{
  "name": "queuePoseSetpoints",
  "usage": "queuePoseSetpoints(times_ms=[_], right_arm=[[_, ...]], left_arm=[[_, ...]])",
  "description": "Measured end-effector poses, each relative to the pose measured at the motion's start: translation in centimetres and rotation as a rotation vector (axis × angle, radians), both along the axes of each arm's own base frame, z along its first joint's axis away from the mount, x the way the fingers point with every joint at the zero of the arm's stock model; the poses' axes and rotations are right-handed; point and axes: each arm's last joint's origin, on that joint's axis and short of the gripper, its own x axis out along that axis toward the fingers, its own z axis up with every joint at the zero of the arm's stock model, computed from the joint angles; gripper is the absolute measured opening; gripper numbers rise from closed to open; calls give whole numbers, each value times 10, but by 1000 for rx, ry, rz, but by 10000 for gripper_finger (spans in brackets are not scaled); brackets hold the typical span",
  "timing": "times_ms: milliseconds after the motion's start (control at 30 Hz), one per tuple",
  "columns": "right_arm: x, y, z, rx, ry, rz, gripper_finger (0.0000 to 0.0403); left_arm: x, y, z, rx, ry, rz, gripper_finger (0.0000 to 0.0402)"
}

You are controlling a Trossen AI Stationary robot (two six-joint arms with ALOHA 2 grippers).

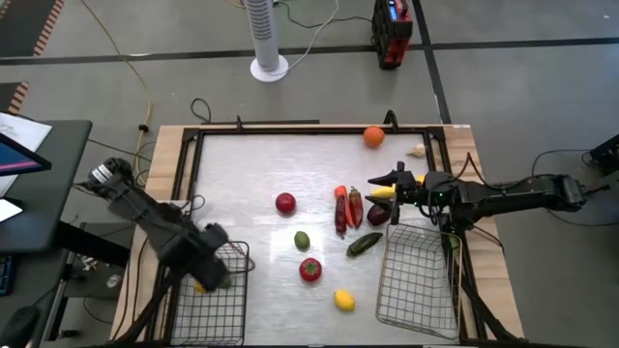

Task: Sort produce into baskets
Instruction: Put the top red tomato into the black wire basket

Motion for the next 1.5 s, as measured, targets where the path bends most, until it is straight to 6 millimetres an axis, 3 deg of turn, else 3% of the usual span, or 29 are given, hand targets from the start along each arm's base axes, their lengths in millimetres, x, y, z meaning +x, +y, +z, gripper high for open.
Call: queuePoseSetpoints(times_ms=[467,733,967,1067,1367,1500], right_arm=[[0,0,0,5,-1,0,285],[0,0,0,12,-3,0,285],[0,0,0,-34,6,7,285],[0,0,0,-53,7,3,285],[0,-1,2,-72,-5,1,285],[1,-1,-2,-49,29,-1,286]], left_arm=[[44,72,0,-27,24,-214,343],[77,108,2,40,-206,-314,343],[108,127,8,149,-449,-328,343],[123,131,-2,166,-453,-361,343],[156,158,-65,233,-209,-398,343],[157,159,-71,224,-178,-434,343]])
